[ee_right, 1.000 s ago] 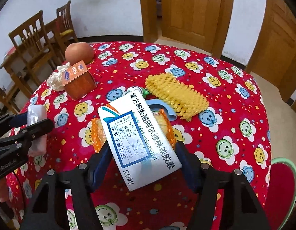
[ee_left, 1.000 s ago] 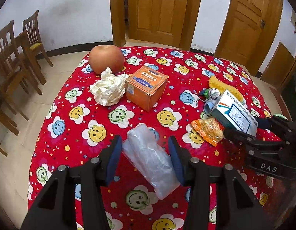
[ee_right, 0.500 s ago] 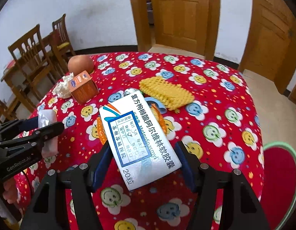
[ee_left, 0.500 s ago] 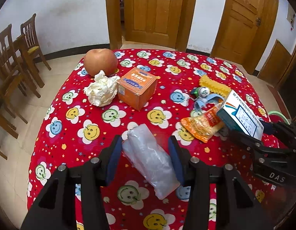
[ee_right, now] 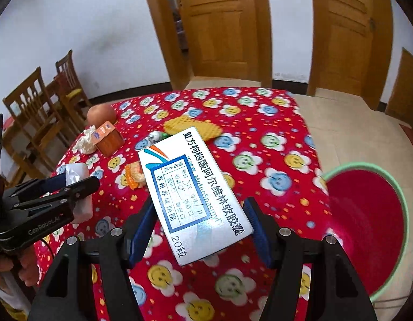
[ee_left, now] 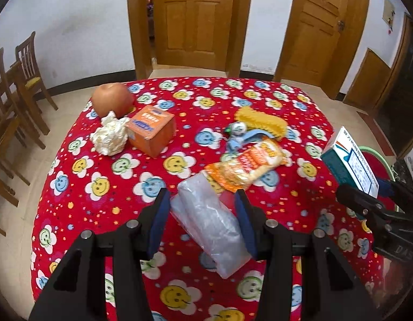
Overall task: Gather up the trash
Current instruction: 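Carry the medicine box and plastic bag over the red bin with both tools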
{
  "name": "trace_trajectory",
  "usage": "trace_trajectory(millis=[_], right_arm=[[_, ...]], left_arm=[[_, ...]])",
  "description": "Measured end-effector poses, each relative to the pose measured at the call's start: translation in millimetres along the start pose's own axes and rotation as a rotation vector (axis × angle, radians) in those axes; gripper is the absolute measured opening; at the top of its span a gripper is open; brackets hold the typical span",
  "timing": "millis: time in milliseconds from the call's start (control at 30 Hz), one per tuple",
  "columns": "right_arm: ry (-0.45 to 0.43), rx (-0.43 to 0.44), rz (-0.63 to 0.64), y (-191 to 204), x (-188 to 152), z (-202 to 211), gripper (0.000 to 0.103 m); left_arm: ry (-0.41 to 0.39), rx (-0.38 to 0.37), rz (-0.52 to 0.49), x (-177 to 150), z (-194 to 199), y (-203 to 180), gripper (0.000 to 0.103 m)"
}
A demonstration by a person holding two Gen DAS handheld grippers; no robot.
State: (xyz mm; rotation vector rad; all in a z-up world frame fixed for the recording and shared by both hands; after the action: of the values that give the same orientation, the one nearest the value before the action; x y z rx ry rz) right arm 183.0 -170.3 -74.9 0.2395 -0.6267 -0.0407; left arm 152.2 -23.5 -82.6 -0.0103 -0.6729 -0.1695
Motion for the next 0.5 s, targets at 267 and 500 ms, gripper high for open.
trace_trajectory(millis=[267, 500], right_arm=[[-0.044, -0.036, -0.088, -40, -5, 31, 0.067], [-0.078, -0.076, -0.167, -80, -9, 55, 0.067]], left_arm=[[-0.021, -0.037, -0.044, 8, 12, -33, 0.050], [-0.039, -0.071, -0.098, 16, 19, -70, 0.050]])
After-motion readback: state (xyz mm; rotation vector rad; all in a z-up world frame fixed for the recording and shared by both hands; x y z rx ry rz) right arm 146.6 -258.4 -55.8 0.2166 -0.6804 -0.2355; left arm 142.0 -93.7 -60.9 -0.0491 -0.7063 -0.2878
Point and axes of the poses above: each gripper's, at about its wrist camera, not at the fingertips, and z roughly against the way its jaws point, y to its left, x to its top, the point moved 10 cm from there along -z, roughly the way its jaws point, and after that the axes turned 10 degrees about -z, right-handed, at the moved point
